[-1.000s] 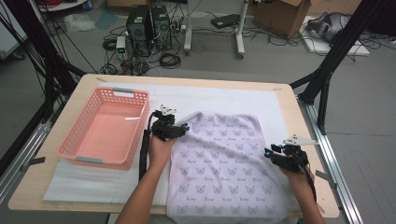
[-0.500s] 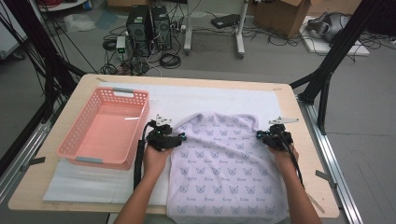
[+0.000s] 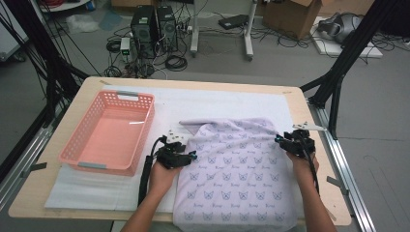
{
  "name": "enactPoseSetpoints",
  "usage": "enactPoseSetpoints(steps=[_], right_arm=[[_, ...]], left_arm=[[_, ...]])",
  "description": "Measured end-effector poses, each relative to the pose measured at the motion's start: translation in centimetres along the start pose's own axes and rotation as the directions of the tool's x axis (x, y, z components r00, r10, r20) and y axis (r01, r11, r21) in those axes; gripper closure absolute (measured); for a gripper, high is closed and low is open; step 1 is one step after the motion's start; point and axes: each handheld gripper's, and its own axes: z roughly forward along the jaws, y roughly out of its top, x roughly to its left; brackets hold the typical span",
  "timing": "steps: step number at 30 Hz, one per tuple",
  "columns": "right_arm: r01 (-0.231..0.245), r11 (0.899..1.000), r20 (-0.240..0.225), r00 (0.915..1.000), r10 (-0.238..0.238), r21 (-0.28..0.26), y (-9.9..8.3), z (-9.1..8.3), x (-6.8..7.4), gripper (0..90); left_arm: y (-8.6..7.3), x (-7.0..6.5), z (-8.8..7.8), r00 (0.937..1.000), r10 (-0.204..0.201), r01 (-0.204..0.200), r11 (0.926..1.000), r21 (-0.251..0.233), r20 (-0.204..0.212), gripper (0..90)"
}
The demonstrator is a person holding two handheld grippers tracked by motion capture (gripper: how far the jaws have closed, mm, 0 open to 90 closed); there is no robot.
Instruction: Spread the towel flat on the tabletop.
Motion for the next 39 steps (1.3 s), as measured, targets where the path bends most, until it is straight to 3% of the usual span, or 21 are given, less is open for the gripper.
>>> enactPoseSetpoints(steps=[1, 2, 4, 6, 7, 9, 12, 15, 20, 24, 27, 28, 29, 30, 32, 33, 34, 37, 39], right_arm=[[-0.002, 1.000, -0.015, 0.9999, 0.002, -0.001, -0.1, -0.5, -0.1, 57.3], [0.001, 1.000, -0.020, 0.9998, -0.001, -0.005, -0.3, -1.0, -0.1, 57.3], [0.007, 1.000, -0.051, 0.9987, -0.007, -0.010, -0.8, -2.0, -0.1, 57.4], [0.026, 1.000, -0.076, 0.9968, -0.027, -0.016, -1.4, -3.1, 0.1, 57.6], [0.031, 0.999, -0.090, 0.9954, -0.033, -0.021, -1.8, -3.6, 0.2, 57.5], [0.046, 0.999, -0.115, 0.9923, -0.047, -0.012, -2.6, -4.5, 0.4, 57.5], [0.064, 0.998, -0.153, 0.9861, -0.065, -0.011, -3.9, -5.6, 0.8, 57.5], [0.074, 0.997, -0.170, 0.9828, -0.071, 0.006, -5.0, -6.1, 1.2, 57.6], [0.090, 0.995, -0.198, 0.9767, -0.081, 0.037, -6.5, -6.7, 1.8, 57.1], [0.135, 0.988, -0.194, 0.9738, -0.119, 0.074, -7.1, -7.0, 2.5, 51.0], [0.145, 0.986, -0.174, 0.9763, -0.129, 0.083, -7.5, -7.4, 2.8, 50.5], [0.144, 0.986, -0.163, 0.9783, -0.128, 0.088, -7.6, -7.5, 2.9, 51.4], [0.140, 0.986, -0.152, 0.9806, -0.124, 0.094, -7.8, -7.6, 2.9, 53.4], [0.134, 0.986, -0.147, 0.9820, -0.118, 0.100, -7.9, -7.6, 2.9, 55.5], [0.115, 0.989, -0.144, 0.9844, -0.101, 0.092, -8.1, -7.8, 2.8, 72.3], [0.099, 0.990, -0.164, 0.9831, -0.083, 0.097, -8.1, -7.8, 2.8, 80.0], [0.092, 0.991, -0.187, 0.9796, -0.073, 0.097, -8.1, -7.8, 2.8, 85.7], [0.112, 0.989, -0.192, 0.9771, -0.092, 0.095, -8.1, -7.8, 3.2, 86.4], [0.113, 0.989, -0.205, 0.9745, -0.091, 0.096, -8.0, -7.9, 3.6, 86.4]], left_arm=[[0.0, 0.1, -0.1, 0.9998, -0.015, 0.015, 0.9999, -0.002, 0.011, 79.0], [0.0, 0.3, -0.2, 0.9995, -0.029, 0.029, 0.9996, 0.001, -0.012, 83.7], [0.2, 1.1, -0.6, 0.9934, -0.038, 0.035, 0.9989, -0.032, -0.109, 84.9], [0.2, 2.4, -0.9, 0.9866, -0.096, 0.091, 0.9947, -0.047, -0.132, 85.0], [0.2, 2.8, -1.0, 0.9848, -0.099, 0.092, 0.9944, -0.051, -0.143, 85.1], [0.0, 2.9, -1.2, 0.9874, -0.102, 0.095, 0.9932, -0.068, -0.121, 81.8], [-0.4, 2.7, -1.7, 0.9887, -0.141, 0.136, 0.9863, -0.093, -0.051, 56.9], [-1.2, 2.0, -2.3, 0.9890, -0.148, 0.148, 0.9851, -0.088, 0.008, 47.6], [-3.0, 1.1, -3.9, 0.9857, -0.154, 0.158, 0.9863, -0.048, 0.068, 43.3], [-4.1, 0.4, -5.0, 0.9780, -0.169, 0.173, 0.9846, -0.025, 0.122, 42.9], [-4.5, -0.7, -5.2, 0.9822, -0.136, 0.140, 0.9899, -0.022, 0.129, 42.6], [-4.5, -1.3, -5.2, 0.9885, -0.103, 0.106, 0.9941, -0.022, 0.111, 42.9], [-4.4, -2.0, -5.2, 0.9949, -0.069, 0.070, 0.9974, -0.016, 0.073, 45.3], [-4.4, -2.6, -5.2, 0.9973, -0.059, 0.059, 0.9982, -0.009, 0.043, 49.3], [-4.5, -3.4, -5.2, 0.9999, -0.009, 0.010, 0.9999, -0.007, 0.004, 70.9], [-4.5, -3.3, -5.2, 0.9992, -0.032, 0.032, 0.9995, -0.004, 0.024, 82.5], [-4.5, -3.0, -5.4, 0.9986, -0.044, 0.044, 0.9990, 0.005, 0.028, 85.3], [-4.8, -1.9, -6.3, 0.9962, -0.087, 0.087, 0.9962, 0.006, 0.005, 86.9], [-5.1, -0.8, -7.3, 0.9901, -0.137, 0.137, 0.9905, -0.001, 0.028, 87.0]])
